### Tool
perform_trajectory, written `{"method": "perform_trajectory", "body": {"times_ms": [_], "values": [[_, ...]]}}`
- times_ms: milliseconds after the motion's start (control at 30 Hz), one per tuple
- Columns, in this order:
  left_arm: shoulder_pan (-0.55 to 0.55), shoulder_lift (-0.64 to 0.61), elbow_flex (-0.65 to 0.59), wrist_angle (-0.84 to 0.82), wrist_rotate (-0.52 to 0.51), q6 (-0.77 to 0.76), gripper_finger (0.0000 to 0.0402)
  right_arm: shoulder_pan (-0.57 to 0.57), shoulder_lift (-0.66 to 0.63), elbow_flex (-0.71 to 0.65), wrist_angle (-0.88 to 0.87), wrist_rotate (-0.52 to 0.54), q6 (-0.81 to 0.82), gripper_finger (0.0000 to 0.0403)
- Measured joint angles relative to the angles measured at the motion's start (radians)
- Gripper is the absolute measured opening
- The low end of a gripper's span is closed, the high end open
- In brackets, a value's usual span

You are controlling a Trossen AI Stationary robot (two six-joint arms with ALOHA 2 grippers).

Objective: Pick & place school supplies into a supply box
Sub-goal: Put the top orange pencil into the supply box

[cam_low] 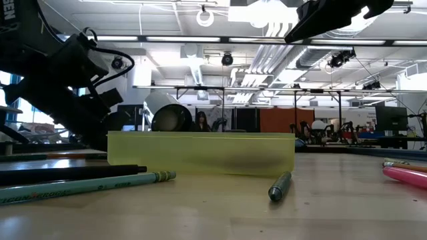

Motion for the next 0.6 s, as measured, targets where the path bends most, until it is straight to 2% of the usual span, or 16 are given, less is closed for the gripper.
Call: {"method": "perform_trajectory", "body": {"times_ms": [233,333,500,600], "values": [[0.0,0.007,0.0,0.0,-0.01,-0.004,0.0122,0.0,0.0,0.0,-0.001,-0.002,0.0,0.0113],[-0.001,0.034,0.0,0.021,-0.04,-0.037,0.0099,0.0,0.0,0.0,-0.001,-0.024,0.001,0.0113],[-0.003,0.064,0.0,0.059,-0.076,-0.088,0.0039,0.0,0.0,0.0,-0.001,-0.103,0.029,0.0113],[-0.003,0.07,-0.004,0.103,-0.076,-0.089,0.0036,0.001,0.0,0.0,-0.002,-0.133,0.077,0.0113]]}}
